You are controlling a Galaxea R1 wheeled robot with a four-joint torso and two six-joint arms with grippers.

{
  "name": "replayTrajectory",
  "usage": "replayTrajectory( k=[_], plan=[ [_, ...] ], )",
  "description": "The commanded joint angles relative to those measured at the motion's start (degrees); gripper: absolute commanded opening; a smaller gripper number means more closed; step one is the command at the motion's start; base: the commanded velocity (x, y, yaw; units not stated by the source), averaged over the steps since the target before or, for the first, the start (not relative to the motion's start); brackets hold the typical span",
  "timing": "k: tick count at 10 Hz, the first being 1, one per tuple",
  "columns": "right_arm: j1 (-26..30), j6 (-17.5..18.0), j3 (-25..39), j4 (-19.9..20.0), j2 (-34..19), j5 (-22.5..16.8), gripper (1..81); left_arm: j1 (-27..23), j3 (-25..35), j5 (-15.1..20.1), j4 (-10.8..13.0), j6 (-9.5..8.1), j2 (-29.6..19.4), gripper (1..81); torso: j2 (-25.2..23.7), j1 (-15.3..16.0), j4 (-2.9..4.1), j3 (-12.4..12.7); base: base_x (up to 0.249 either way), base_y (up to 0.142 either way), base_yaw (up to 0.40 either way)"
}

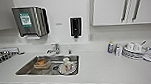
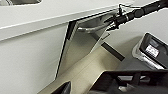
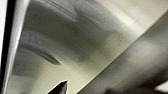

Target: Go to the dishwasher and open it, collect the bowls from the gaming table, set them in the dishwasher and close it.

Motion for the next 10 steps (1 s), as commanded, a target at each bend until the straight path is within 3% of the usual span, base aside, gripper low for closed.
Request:
replayTrajectory(
  k=[1, 4, 10],
  plan=[
    [-2.43, -4.16, -1.52, -3.03, -1.59, -16.35, 81.1, -4.88, 1.44, 0.92, -0.23, -0.09, -1.80, 81.1, 0.00, 0.00, 0.00, 0.00, 0.000, 0.000, 0.000],
    [-4.71, -6.27, -2.31, -2.94, -1.33, -15.83, 81.1, -4.88, 1.36, 0.92, -0.23, -0.09, -1.27, 81.1, 0.00, 0.00, 0.00, 0.02, 0.000, 0.000, 0.000],
    [-4.98, -6.27, -1.96, -2.94, 0.25, -15.30, 81.1, -4.79, 1.01, 0.92, -0.32, -0.09, -0.92, 81.1, -0.02, -0.05, -0.02, 0.06, -0.069, 0.000, 0.000]
  ],
)
